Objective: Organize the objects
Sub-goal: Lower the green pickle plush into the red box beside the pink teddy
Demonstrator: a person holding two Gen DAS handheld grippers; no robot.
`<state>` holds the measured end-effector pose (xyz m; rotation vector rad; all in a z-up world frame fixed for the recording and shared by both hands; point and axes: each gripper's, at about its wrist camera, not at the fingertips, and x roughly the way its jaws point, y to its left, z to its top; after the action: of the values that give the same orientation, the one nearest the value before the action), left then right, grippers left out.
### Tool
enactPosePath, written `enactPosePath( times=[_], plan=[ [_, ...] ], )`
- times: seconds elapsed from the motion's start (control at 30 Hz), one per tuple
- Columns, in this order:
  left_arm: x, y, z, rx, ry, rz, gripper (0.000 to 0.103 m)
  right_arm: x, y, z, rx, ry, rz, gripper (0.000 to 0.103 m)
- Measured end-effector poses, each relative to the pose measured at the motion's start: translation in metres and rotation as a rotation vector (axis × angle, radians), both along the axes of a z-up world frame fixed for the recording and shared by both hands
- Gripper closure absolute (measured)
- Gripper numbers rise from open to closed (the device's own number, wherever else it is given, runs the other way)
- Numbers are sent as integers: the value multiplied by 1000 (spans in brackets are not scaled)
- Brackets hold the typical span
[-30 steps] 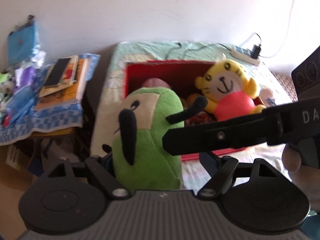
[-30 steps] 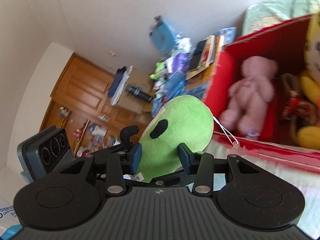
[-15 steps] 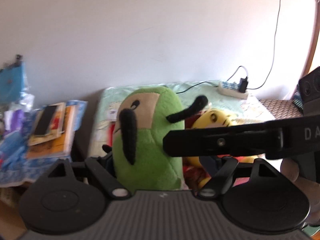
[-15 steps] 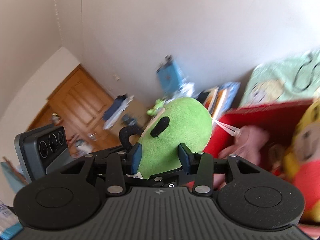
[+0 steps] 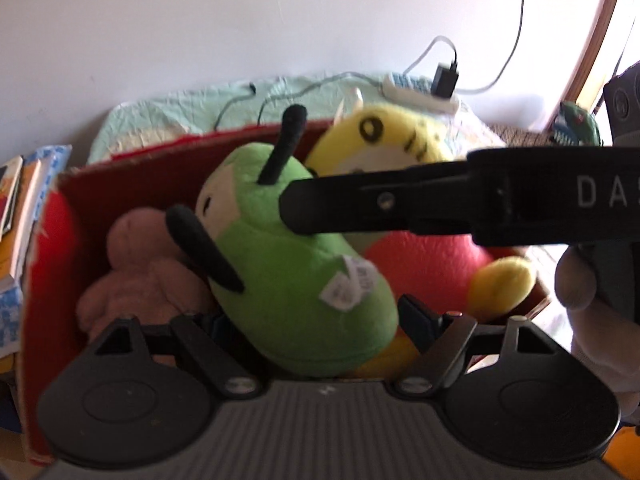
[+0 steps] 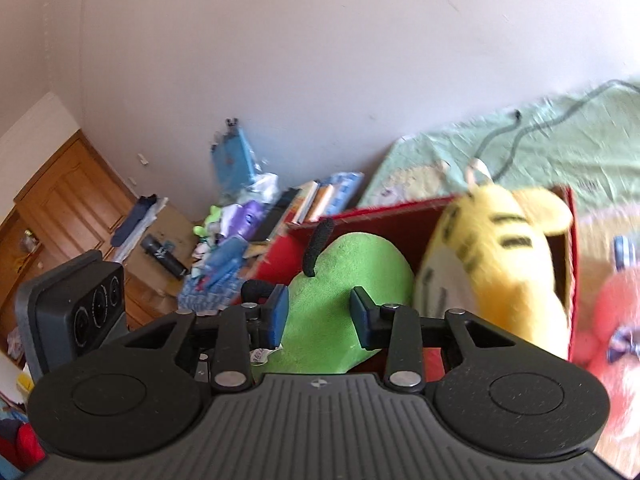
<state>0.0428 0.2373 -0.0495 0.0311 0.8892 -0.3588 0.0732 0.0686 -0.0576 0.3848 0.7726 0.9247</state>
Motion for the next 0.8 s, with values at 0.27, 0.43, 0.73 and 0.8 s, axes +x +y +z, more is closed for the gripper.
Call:
enactPosePath(
  times=[0.27, 0.43, 0.73, 0.8],
  plan=[
    [7, 11, -5, 0, 39, 4, 22, -4, 5, -8, -136, 5, -78, 83],
    [-2, 14, -1, 1, 16, -4, 20, -4, 7, -12, -155, 15, -91, 83],
    [11, 1, -5, 43, 25, -16, 17, -11, 6, -17, -170, 25, -124, 84],
    [14, 1, -5, 43, 32, -15, 15, -9, 7, -18, -176, 29, -130, 84]
  ],
)
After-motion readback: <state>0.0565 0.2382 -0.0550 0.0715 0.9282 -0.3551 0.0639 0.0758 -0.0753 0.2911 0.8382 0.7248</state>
